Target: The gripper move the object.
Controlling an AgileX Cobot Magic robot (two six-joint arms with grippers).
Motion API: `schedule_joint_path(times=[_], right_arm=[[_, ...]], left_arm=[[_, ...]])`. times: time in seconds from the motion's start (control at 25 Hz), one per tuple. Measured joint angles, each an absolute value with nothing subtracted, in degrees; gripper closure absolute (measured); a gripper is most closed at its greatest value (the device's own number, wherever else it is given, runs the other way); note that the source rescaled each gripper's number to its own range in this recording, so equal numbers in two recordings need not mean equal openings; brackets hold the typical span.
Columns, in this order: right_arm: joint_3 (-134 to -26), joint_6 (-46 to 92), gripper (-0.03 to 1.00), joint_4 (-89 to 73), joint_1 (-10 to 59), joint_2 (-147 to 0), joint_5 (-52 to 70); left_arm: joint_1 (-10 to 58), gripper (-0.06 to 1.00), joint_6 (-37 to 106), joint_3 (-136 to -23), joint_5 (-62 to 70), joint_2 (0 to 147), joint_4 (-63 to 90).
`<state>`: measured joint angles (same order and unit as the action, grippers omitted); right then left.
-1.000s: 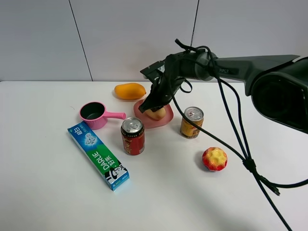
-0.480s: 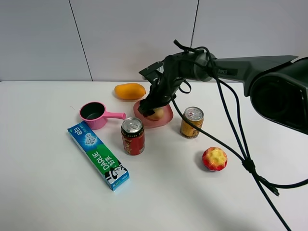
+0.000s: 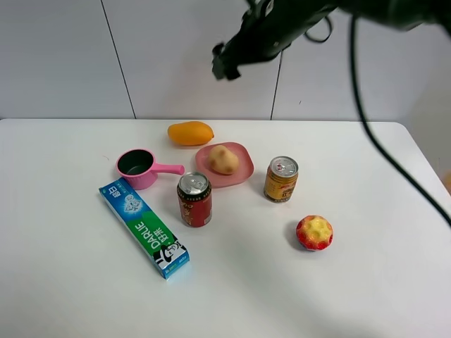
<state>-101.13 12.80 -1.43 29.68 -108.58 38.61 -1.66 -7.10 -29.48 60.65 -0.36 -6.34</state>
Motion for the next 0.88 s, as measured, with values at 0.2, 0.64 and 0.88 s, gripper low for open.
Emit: schedule_joint_path(times=[0.2, 0.64, 0.88], right_arm=[[-101.1, 4.8, -0.03, 6.1, 21.3, -95.7, 40.9], [-101.1, 5.8, -0.03, 22.9, 12.1, -74.6, 61.6], [-100.9, 6.0, -0.03, 25.0, 12.0, -62.6, 68.9]], left_arm=[[-1.7, -0.06, -7.1, -29.5, 60.7, -0.4, -6.4], [-1.7, -0.06, -7.1, -29.5, 60.7, -0.4, -6.4], [-1.7, -0.06, -7.1, -29.5, 60.7, -0.4, -6.4]])
